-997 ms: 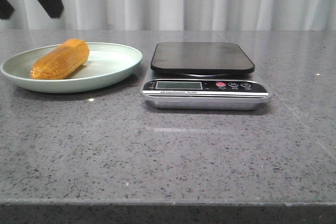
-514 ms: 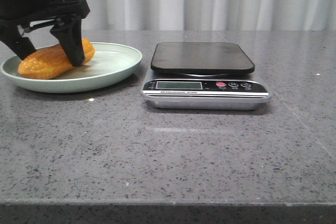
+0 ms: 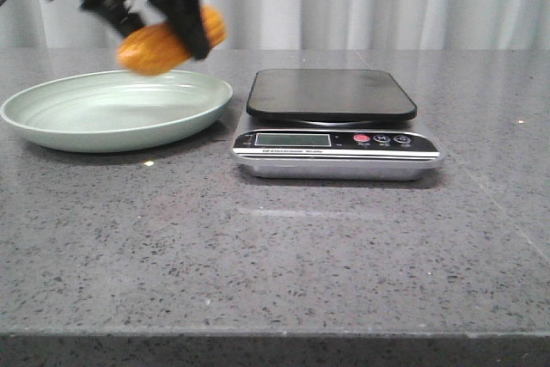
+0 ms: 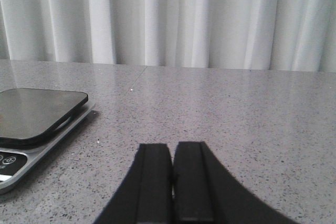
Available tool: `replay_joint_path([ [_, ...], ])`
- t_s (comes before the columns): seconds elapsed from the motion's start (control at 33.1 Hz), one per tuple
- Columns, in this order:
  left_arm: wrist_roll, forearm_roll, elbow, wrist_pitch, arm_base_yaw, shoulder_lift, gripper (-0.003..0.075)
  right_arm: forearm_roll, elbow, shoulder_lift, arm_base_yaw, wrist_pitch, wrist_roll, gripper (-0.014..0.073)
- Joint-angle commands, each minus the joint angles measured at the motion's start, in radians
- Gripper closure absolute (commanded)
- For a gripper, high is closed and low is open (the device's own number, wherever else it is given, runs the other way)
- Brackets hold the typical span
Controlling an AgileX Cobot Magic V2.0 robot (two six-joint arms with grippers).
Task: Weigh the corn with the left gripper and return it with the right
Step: 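Lift the corn with the left gripper and carry it over the scale, then lower the corn onto the scale platform and open the left gripper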
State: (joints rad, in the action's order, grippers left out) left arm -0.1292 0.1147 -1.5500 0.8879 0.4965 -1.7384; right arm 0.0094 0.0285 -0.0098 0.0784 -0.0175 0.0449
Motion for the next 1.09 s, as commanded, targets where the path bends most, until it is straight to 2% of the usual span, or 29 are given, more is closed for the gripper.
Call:
replay_joint_path([
  [0.0, -0.069, 0.019, -0.086, -0.041, 0.060, 0.036, 0.0586, -0.004, -0.009, -0.019, -0.001, -0.086, -0.005, 0.0431],
  [0.3, -0.227, 0.014, -0.232, -0.048, 0.196, -0.065, 0.0586, -0.004, -0.009, -0.019, -0.001, -0.086, -0.005, 0.0431],
  [0.54, -0.355, -0.089, -0.286, -0.062, 0.260, -0.152, 0.0586, -0.004, -0.009, -0.019, -0.001, -0.086, -0.005, 0.0431],
  [0.97, -0.357, -0.104, -0.286, -0.051, 0.267, -0.174, 0.0578, -0.004, -0.009, -0.019, -0.001, -0.086, -0.005, 0.0431],
  [1.06, -0.357, -0.115, -0.286, -0.039, 0.267, -0.174, 0.0512, -0.004, -0.009, -0.019, -0.001, -0.086, -0.005, 0.0431],
])
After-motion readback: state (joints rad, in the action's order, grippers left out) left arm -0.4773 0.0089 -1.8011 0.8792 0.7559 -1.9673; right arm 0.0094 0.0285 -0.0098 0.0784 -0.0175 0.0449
